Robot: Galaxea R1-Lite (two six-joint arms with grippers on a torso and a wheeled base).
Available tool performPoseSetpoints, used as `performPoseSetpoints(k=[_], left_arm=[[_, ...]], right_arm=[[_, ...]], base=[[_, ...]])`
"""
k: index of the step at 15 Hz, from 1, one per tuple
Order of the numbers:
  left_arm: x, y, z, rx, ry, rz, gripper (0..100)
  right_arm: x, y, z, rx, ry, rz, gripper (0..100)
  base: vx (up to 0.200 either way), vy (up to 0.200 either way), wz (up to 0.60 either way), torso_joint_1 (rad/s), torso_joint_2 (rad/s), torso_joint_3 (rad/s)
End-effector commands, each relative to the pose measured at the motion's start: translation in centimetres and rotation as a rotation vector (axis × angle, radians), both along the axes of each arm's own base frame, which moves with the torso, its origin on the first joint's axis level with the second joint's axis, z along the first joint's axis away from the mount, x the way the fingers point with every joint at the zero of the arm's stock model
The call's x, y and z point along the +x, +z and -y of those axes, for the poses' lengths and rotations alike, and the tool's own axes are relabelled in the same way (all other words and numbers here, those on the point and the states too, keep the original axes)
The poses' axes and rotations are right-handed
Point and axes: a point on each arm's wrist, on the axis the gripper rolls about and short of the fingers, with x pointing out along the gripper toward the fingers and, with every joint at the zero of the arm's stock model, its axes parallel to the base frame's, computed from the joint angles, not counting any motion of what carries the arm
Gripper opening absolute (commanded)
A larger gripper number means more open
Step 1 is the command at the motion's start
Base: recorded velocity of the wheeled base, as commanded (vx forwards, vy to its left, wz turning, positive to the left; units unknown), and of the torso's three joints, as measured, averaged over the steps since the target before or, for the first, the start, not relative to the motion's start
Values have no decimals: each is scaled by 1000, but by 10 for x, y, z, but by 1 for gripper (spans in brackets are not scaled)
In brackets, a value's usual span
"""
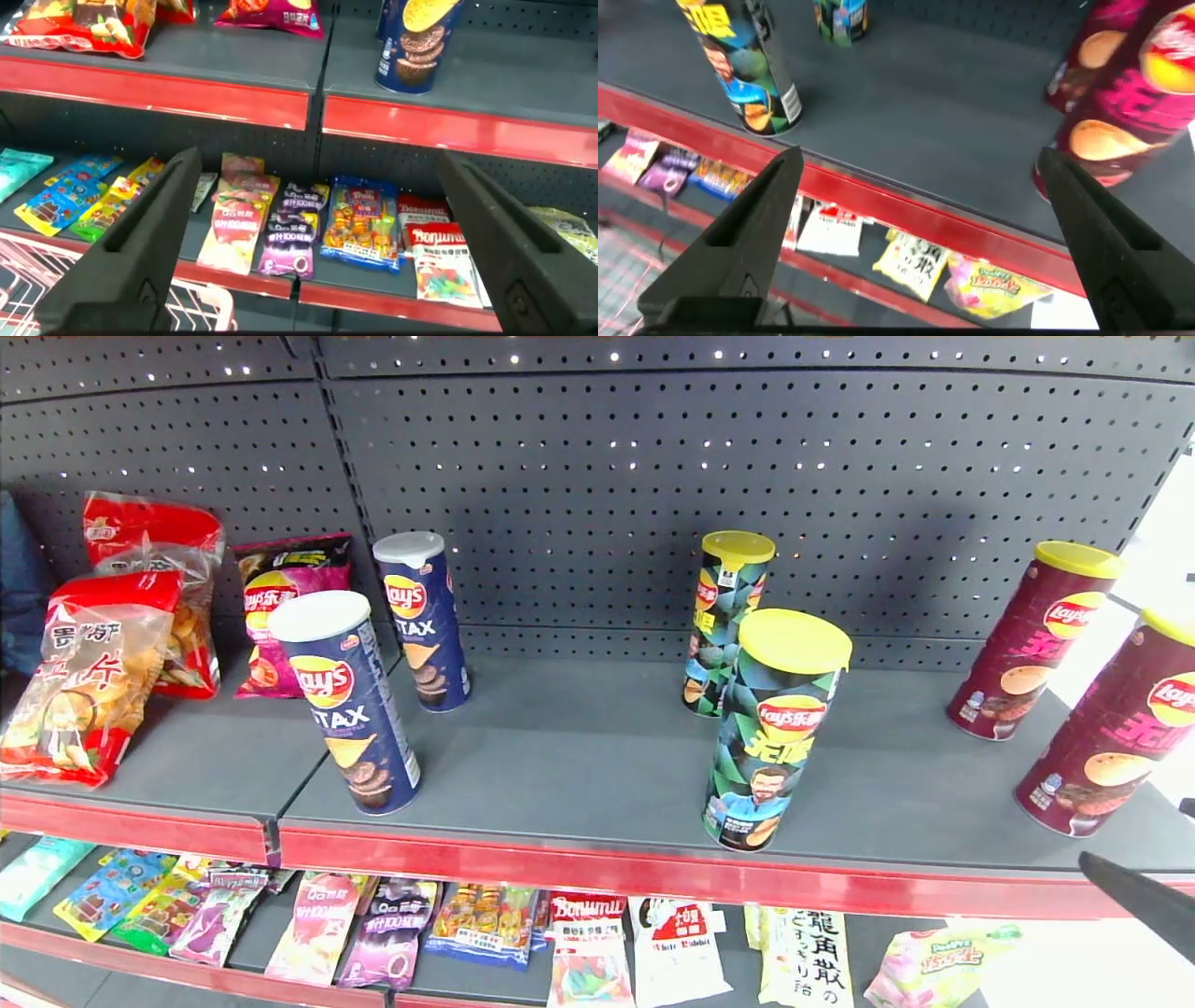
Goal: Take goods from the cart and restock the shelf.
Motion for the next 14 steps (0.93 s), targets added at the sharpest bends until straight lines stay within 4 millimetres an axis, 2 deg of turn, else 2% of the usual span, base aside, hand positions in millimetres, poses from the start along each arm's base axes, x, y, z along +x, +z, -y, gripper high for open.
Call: performPoseSetpoints(k=[1,6,9,14], left_arm=[[0,0,0,-1,2,0,100],[0,0,0,-1,0,0,100],[0,0,0,2,0,0,100],[0,0,0,2,2,0,100]], right_arm=[[20,-7,-5,-5,23,-102,100],[26,-16,-6,-13,26,-161,100],[47,-21,-9,-25,28,-241,100],[60,-26,-20,-50,81,-301,100]], base=[[0,0,0,0,0,0],[0,0,0,0,0,0],[0,0,0,0,0,0],[0,0,0,0,0,0]])
